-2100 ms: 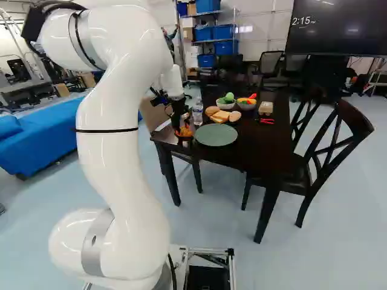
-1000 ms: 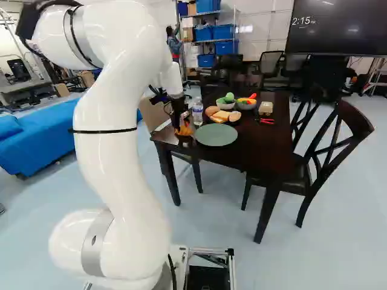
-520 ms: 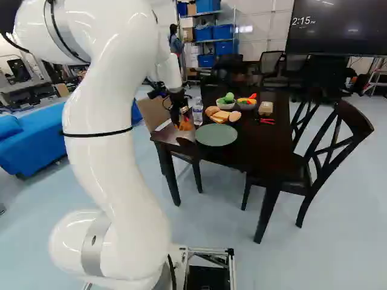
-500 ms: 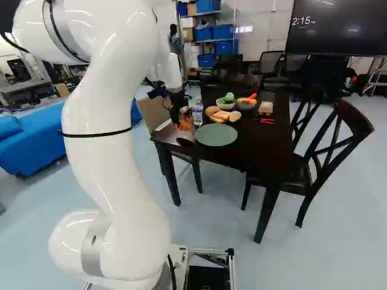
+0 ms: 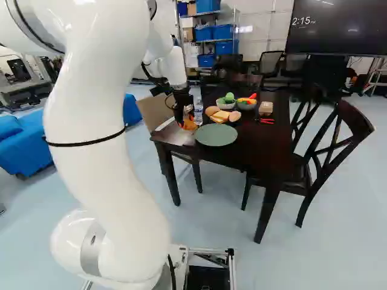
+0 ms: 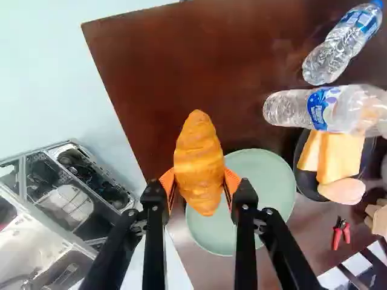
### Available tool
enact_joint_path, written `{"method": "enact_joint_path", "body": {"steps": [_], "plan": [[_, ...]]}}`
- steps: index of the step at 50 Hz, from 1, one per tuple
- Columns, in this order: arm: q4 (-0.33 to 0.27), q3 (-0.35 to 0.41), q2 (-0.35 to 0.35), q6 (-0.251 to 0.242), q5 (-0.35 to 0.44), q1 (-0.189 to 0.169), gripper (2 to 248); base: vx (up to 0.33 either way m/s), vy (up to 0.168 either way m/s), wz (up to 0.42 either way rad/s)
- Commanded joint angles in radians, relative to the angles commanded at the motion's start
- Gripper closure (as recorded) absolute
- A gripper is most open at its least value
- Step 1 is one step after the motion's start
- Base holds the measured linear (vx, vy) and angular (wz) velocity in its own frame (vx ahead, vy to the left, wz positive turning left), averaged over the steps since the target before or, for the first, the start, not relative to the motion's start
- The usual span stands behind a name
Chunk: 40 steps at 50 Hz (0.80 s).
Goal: Move the croissant to the empty plate
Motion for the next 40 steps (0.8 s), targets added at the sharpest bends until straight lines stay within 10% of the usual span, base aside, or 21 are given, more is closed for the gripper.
{"method": "enact_joint_path", "body": {"steps": [40], "plan": [[0.000, 0.061, 0.050, 0.000, 0.000, -0.146, 131, 0.000, 0.000, 0.000]]}}
